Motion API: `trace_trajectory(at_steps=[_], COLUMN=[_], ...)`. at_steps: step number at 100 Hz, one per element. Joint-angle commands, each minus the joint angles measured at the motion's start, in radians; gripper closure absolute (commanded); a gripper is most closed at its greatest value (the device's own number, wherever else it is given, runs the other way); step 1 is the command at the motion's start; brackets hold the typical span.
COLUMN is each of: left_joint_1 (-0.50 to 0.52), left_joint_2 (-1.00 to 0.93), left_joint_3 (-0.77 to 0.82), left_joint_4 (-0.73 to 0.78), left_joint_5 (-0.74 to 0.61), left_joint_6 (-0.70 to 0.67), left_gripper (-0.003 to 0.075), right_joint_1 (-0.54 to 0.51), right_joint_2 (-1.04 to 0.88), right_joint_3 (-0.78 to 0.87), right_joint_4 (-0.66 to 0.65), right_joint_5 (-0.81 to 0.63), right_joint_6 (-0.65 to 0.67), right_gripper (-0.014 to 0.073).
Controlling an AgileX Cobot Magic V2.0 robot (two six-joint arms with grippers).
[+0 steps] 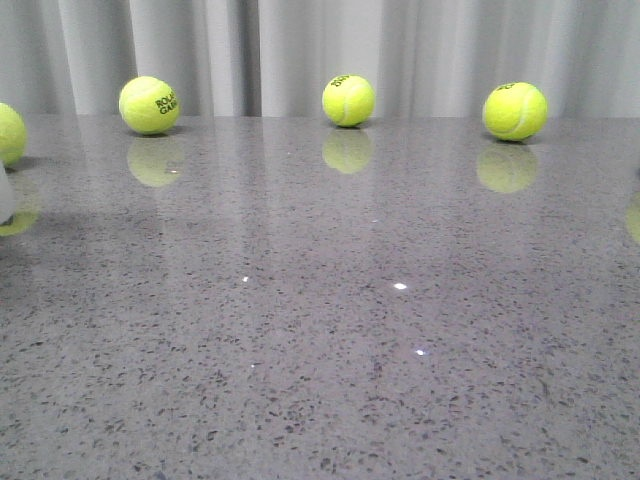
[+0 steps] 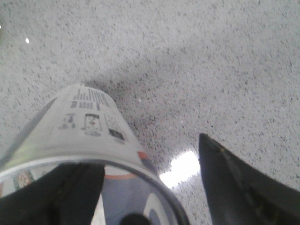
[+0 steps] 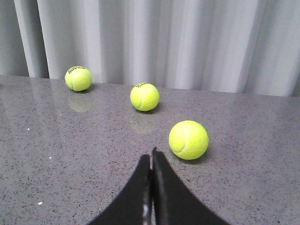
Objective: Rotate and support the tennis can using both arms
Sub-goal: 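Lift the can with the left gripper and stand it upright on its end, then open the left gripper and back it away from the upright can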
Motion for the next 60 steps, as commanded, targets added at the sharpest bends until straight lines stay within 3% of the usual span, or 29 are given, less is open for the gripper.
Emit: trace_trajectory(at_steps=[1, 31, 60], left_joint_1=[-0.005, -0.005, -0.005], left_joint_2=[0.044, 0.131, 0.129], left_joint_3=[-0.069, -0.267, -0.294], left_joint_4=[-0.042, -0.042, -0.039], left_joint_5=[-0.010, 0.030, 0.030], left_joint_6=[-0.004, 0.008, 0.008], left_gripper=[0.0270, 0.0270, 0.0270], right_joint_1=[-0.005, -0.005, -0.005], right_joint_2=[0.010, 0.010, 0.010], right_joint_3=[-0.024, -0.024, -0.024], right_joint_4=[0.004, 0.004, 0.004], right_joint_5=[-0.074, -0.074, -0.074], right_joint_6=[-0.002, -0.002, -0.002], right_gripper=[0.0662, 0.0662, 0.0662])
